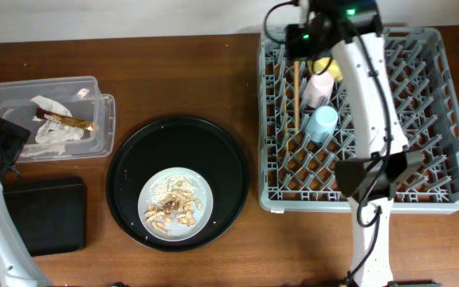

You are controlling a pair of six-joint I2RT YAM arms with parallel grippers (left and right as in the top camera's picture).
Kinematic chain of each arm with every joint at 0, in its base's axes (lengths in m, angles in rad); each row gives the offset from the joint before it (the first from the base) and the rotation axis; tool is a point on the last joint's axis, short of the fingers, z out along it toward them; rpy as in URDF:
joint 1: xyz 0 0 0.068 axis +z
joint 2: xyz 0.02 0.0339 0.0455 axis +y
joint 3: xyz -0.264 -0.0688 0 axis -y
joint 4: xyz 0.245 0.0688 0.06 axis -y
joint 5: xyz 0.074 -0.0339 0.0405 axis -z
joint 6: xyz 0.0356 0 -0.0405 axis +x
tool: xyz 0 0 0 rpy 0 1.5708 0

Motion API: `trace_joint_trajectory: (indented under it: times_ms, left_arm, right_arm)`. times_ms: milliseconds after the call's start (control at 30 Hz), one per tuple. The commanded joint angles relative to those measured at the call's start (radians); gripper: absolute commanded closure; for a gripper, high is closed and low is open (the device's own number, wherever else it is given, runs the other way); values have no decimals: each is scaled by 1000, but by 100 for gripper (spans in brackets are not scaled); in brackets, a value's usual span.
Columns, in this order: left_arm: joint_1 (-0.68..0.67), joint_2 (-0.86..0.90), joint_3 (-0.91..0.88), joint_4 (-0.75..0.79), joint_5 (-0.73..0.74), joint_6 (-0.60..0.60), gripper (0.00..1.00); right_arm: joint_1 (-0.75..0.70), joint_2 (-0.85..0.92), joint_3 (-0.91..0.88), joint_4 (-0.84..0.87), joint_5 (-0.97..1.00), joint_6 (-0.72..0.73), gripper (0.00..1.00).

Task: Sort waste into correct bins and load items into the dishwasher rack
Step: 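Grasp the second chopstick and insert it upright in the rack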

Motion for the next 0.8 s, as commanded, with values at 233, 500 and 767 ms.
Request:
trace_joint_trajectory:
  times_ms: [233, 500, 767]
  left_arm:
    - [1, -4, 2, 2, -8, -9, 1]
    - [1, -4, 2, 2, -8, -9, 1]
    - [1, -4, 2, 2, -8, -9, 1]
  right_arm:
    - [-35, 24, -184, 149, -7, -12, 28]
    - [-36, -198, -145, -68, 99, 70, 14]
    - [-343, -614, -145, -262, 370, 145, 2]
